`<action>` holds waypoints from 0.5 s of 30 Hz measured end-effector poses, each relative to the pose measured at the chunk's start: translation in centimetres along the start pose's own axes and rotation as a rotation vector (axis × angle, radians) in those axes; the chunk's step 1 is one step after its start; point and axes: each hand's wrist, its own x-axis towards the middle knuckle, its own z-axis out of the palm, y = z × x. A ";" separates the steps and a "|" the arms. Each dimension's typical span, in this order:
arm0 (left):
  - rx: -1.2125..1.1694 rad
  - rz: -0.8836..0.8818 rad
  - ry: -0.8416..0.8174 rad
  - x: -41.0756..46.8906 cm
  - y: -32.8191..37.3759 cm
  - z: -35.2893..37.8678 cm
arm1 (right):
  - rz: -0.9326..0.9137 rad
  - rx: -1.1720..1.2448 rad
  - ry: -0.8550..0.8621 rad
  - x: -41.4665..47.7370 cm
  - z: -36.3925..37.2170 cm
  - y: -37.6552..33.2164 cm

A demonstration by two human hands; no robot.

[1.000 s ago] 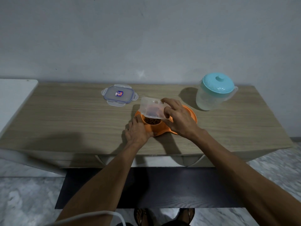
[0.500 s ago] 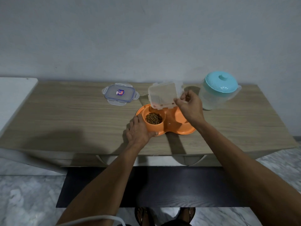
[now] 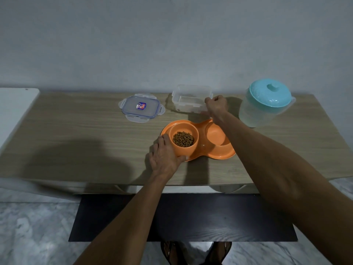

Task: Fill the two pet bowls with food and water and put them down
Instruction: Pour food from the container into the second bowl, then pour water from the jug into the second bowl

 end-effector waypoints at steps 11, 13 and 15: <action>-0.012 0.007 -0.010 0.1 -0.2 0.2 | 0.047 -0.102 0.050 1.8 1.2 1.1; -0.014 0.006 -0.013 0.1 -0.2 0.2 | 0.042 -0.134 0.055 2.1 1.2 1.6; -0.013 0.008 -0.011 0.1 -0.2 0.2 | 0.031 -0.143 0.047 1.6 0.9 1.6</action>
